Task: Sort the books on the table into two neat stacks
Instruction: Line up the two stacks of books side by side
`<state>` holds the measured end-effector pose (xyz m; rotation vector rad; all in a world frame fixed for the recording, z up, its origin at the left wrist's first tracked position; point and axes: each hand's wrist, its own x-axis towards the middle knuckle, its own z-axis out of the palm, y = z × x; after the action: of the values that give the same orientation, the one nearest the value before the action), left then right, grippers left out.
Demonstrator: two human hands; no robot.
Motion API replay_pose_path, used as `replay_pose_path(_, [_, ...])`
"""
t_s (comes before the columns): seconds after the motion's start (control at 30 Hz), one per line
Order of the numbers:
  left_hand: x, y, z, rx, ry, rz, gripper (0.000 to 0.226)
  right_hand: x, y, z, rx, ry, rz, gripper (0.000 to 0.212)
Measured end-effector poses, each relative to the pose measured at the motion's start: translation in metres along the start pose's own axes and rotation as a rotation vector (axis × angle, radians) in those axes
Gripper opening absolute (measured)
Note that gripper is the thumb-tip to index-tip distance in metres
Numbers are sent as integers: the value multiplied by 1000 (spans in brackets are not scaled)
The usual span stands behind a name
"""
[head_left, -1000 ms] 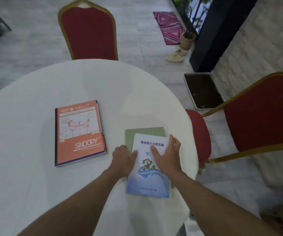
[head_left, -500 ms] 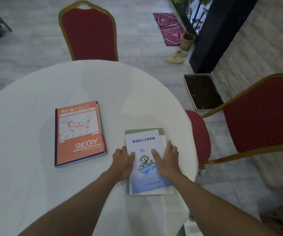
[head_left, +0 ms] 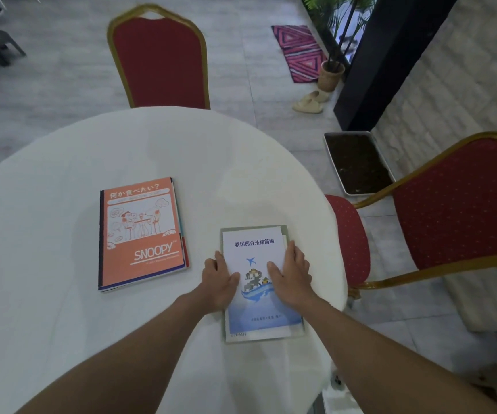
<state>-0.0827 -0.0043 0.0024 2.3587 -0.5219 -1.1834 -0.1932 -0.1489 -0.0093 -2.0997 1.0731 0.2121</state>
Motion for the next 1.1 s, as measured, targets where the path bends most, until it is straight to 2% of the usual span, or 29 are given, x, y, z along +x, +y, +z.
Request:
replay_pose_path(0.4, [-6, -1, 4, -109, -13, -10, 83, -17, 13, -5, 184, -62, -13, 80])
replay_pose_path(0.57, [4, 7, 9, -155, 90, -111, 42, -8, 3, -2, 212, -18, 90, 80])
replay_pose_path(0.67, [8, 13, 10, -232, 124, -182, 47, 6, -1, -4, 216, 6, 181, 68])
replay_pose_path(0.83, [12, 8, 7, -425, 90, -282, 52, 16, 1, -9, 288, 11, 231, 69])
replay_pose_path(0.93, [12, 1, 8, -509, 70, -274, 52, 13, -5, -11, 318, 6, 213, 74])
replay_pose_path(1.1, [10, -7, -15, -507, 155, -202, 53, 12, -36, -12, 319, -25, 130, 48])
